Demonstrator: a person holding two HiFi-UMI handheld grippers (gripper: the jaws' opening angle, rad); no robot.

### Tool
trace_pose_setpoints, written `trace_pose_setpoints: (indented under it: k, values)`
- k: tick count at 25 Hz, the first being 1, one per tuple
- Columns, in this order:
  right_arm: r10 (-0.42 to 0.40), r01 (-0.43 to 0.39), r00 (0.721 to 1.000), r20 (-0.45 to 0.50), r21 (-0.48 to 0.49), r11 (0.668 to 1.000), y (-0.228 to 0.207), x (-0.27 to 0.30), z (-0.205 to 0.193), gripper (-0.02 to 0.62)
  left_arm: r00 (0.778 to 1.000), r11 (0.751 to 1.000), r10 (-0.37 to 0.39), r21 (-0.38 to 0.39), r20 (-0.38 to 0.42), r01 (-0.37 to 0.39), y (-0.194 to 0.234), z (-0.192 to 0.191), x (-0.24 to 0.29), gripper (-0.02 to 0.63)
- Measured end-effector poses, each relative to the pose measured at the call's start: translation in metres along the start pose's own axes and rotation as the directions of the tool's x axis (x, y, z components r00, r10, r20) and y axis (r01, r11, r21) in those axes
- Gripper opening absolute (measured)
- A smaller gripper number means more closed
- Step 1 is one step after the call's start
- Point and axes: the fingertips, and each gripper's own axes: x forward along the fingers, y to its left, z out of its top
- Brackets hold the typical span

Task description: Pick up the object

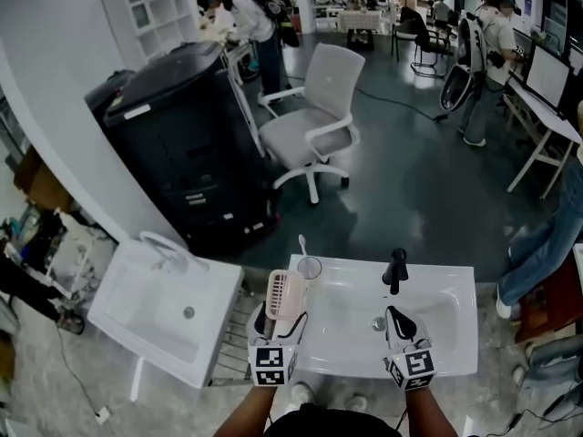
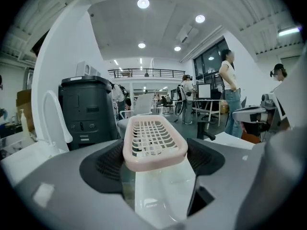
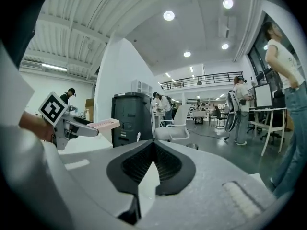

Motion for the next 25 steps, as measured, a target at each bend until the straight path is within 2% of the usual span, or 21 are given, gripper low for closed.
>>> trace_pose_setpoints:
  k: [11, 19, 25]
  values:
    - [-0.005, 0.010, 0.996, 0.094, -0.048, 0.999, 0.002, -0.003, 0.037, 0.003, 0.994, 0.999, -0.038, -0.016, 0.100, 0.040, -0.014, 0.039, -0.010, 0.434]
    - [0.001, 0.006, 0.995, 0.103, -0.068, 0.998, 0.007, -0.004, 0.042, 0.002, 0.993, 0.999, -0.042, -0.017, 0.113, 0.044, -0.017, 0.041, -0.011, 0.434]
    - [0.042, -0.029, 0.993, 0.114, -0.116, 0.993, 0.025, -0.005, 0.046, 0.002, 0.993, 0.999, -0.044, -0.026, 0.107, 0.047, -0.017, 0.034, -0.013, 0.434]
